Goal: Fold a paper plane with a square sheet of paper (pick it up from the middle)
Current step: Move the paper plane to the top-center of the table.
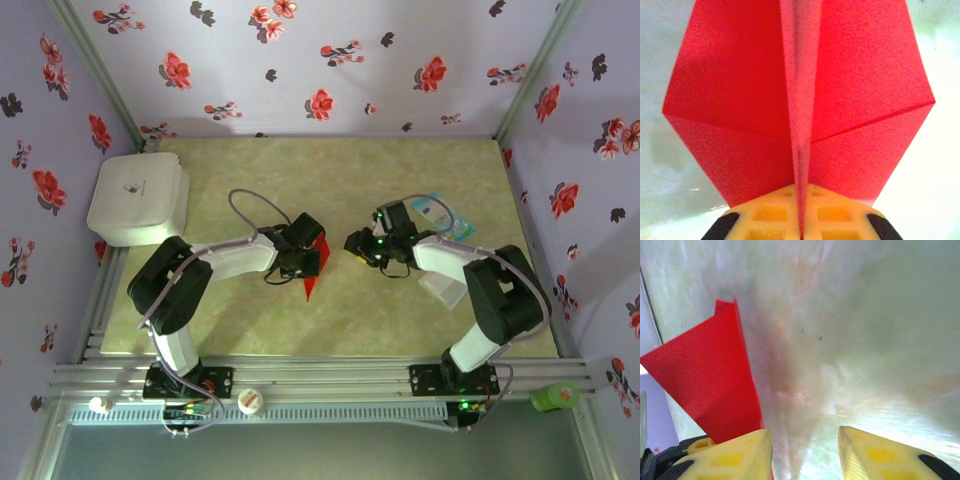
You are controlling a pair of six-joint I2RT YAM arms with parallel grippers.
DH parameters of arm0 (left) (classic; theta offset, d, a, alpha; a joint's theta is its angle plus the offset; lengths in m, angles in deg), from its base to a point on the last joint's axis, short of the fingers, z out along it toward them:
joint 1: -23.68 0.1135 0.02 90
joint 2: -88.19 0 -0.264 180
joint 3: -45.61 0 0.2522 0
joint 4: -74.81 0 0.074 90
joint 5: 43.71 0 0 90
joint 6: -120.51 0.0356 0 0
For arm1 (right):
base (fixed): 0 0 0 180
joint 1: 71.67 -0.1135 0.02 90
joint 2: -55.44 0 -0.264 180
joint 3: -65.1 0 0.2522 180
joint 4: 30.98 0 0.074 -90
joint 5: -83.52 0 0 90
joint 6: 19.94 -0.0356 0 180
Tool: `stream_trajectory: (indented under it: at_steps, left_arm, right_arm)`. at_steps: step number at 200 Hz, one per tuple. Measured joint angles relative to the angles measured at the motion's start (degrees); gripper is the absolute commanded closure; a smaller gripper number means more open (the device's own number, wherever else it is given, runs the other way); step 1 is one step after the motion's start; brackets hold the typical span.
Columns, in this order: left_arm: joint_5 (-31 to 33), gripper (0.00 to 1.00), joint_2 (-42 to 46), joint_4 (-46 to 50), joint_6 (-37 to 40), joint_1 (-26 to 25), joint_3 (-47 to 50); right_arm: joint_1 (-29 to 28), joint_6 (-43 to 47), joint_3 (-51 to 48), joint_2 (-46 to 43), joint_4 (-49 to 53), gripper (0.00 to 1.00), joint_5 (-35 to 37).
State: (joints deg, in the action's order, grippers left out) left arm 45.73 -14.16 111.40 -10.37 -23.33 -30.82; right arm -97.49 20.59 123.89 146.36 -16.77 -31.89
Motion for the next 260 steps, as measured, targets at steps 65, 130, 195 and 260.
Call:
stream_trajectory:
  at_steps: [65, 130, 195, 260]
  left_arm:
    - [5.1, 0.93, -0.6, 6.5, 1.0, 0.0, -3.8]
    - [5.5, 0.92, -3.3, 8.1, 1.0, 0.0, -4.4]
    - [5.5, 0.90, -4.6, 8.1, 1.0, 0.0, -5.0]
    - [5.5, 0.89, -5.1, 8.1, 1.0, 0.0, -5.3]
  right_arm:
    - [1.8, 0.0, -2.8, -1.6, 1.2, 0.60, 0.9]
    - [1.8, -0.1, -2.9, -1.6, 1.1, 0.60, 0.8]
    - [1.8, -0.7, -3.4, -0.4, -0.6, 0.60, 0.0]
    - [1.8, -0.7, -3.9, -0.3, -1.1, 0.60, -0.2]
